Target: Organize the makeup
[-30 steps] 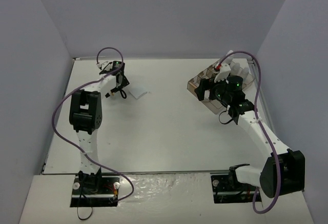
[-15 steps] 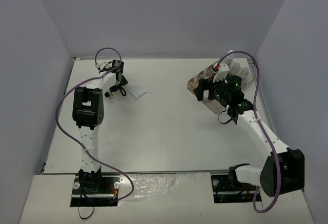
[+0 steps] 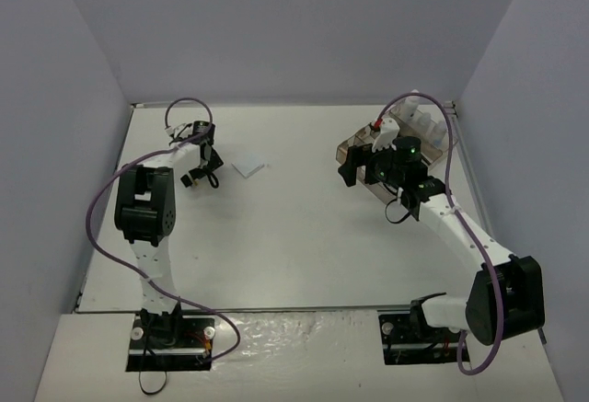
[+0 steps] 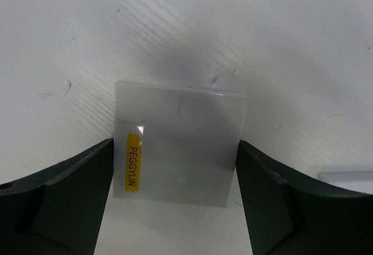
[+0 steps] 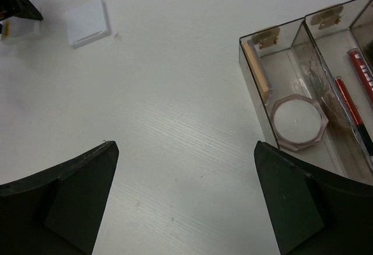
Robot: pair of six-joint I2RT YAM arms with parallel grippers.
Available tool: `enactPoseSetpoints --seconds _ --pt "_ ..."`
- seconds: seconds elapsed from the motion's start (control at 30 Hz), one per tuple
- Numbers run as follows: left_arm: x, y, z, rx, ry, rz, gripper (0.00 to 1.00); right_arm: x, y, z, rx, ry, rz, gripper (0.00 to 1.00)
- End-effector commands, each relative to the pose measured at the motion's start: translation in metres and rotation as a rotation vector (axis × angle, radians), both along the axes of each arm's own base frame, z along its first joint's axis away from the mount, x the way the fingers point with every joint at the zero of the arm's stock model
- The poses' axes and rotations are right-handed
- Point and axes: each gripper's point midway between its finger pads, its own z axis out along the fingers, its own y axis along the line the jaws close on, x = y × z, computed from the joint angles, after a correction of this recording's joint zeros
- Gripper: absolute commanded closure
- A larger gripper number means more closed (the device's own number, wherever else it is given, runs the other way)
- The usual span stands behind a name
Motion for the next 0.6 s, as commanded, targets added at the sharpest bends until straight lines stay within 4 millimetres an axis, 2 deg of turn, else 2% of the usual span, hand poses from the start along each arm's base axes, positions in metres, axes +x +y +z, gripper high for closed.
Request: enactPoseSetpoints --seconds 0.0,0.13,0.2,0.27,0.33,0.4,0.57 --pt "-0.032 -0.006 0.007 -0.036 0.04 -0.073 0.87 -0.003 0.012 0.063 0.064 -0.148 0.027 0.0" --pt "-0.044 -0.035 0.033 -0.069 -0.031 -0.208 0.89 -0.016 0.019 0.074 0.115 -0.141 0.054 0.0" --pt "-0.052 -0.057 0.054 -0.054 -0.088 -0.337 0.89 -0.023 0.026 0.08 0.147 -0.129 0.083 0.0" --pt "-0.061 -0.086 0.091 -0.047 -0.199 -0.47 0.89 -0.03 0.034 0.086 0.184 -0.114 0.117 0.0" --pt "-0.083 -0.121 0.102 -0.055 -0.246 -0.625 0.86 -0.038 0.041 0.092 0.22 -0.097 0.156 0.0" --pt "-0.099 -0.147 0.129 -0.061 -0.342 -0.76 0.86 -0.042 0.044 0.096 0.237 -0.084 0.17 0.0" --pt "-0.154 -0.203 0.178 -0.026 -0.523 -1.074 0.86 -0.058 0.06 0.104 0.286 -0.023 0.267 0.08"
